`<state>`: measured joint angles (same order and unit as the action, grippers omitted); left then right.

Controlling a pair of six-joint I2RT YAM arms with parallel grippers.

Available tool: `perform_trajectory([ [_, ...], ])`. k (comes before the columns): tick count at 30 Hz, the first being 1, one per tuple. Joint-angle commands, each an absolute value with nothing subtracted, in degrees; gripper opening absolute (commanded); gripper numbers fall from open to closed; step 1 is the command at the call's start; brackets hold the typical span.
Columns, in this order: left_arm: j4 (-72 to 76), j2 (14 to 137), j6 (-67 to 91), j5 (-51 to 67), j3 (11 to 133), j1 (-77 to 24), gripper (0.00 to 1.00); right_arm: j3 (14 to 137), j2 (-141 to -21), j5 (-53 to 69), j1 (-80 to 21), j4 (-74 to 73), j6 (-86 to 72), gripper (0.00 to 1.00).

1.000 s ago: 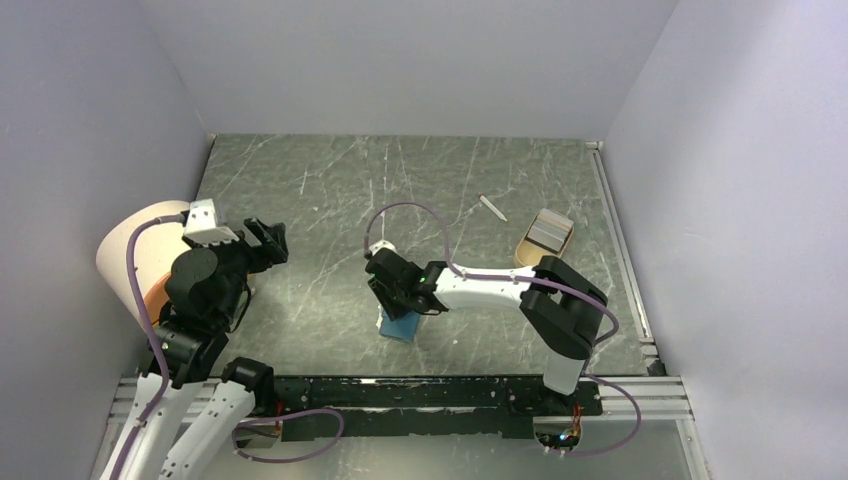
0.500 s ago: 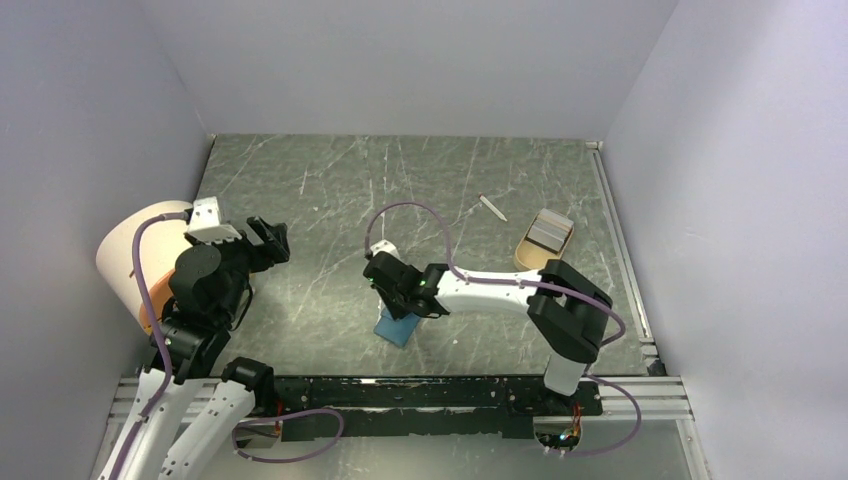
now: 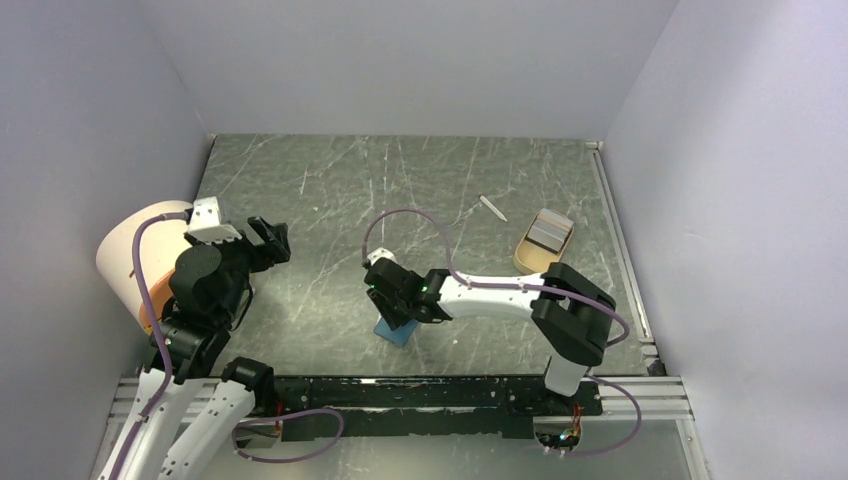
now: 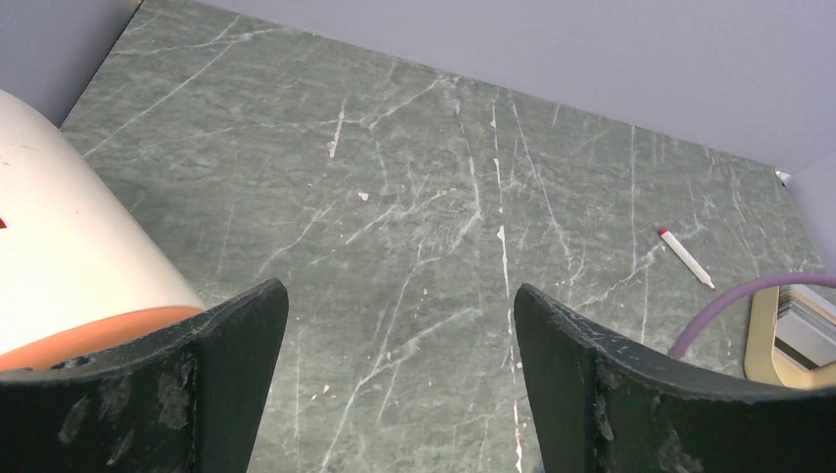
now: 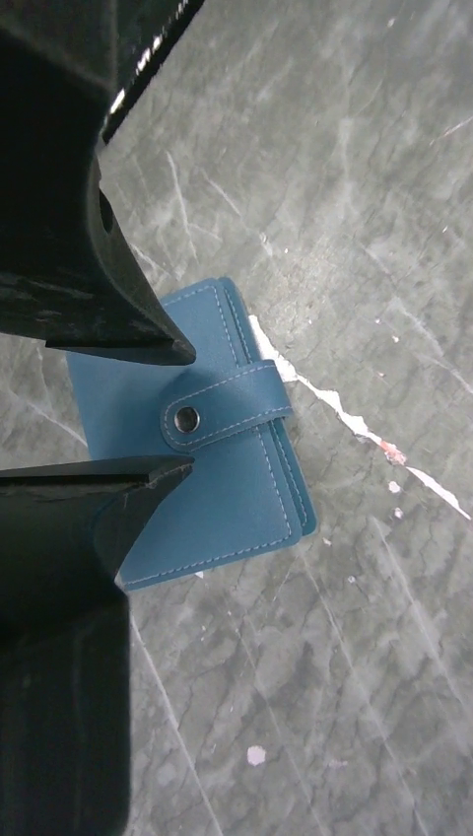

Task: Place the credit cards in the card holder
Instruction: Pick up the card holder from the center of the board.

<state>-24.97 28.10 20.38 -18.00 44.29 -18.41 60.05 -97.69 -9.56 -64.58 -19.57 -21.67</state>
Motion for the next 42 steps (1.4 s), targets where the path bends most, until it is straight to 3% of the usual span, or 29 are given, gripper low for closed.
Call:
perform_trajectory([
  [1,-24.56,28.04,20.48,-18.68,43.86,-17.81,0.90,61.64,-101.19,-9.32,-65.59,-20.77,-19.60,0.42],
  [6,-24.37,28.19,20.48,-18.68,43.86,-17.76,0.89,64.88,-105.56,-14.74,-67.21,-24.78,-19.58,0.37],
  [13,-24.37,28.57,20.48,-18.63,43.86,-17.75,0.86,66.15,-104.64,-20.43,-68.05,-25.97,-22.22,0.00],
  [18,-25.08,29.29,23.96,-17.29,44.07,-17.75,0.84,66.10,-99.88,-19.54,-66.69,-24.19,-25.25,0.00],
  [23,-26.10,31.50,28.36,-8.50,45.27,-17.75,0.81,64.59,-91.25,-15.06,-62.56,-20.33,-31.14,0.00],
  [31,-19.03,37.08,33.06,16.35,41.74,-17.74,0.78,54.86,-74.99,-2.16,-55.04,-6.78,-36.99,0.00],
  [36,-13.77,43.26,32.28,28.13,39.63,-17.79,0.70,56.01,-71.40,-3.68,-54.50,-11.36,-36.36,0.00],
  [42,-9.51,48.32,30.07,30.24,38.64,-17.84,0.66,54.12,-66.41,-1.40,-53.75,-9.38,-40.22,0.00],
])
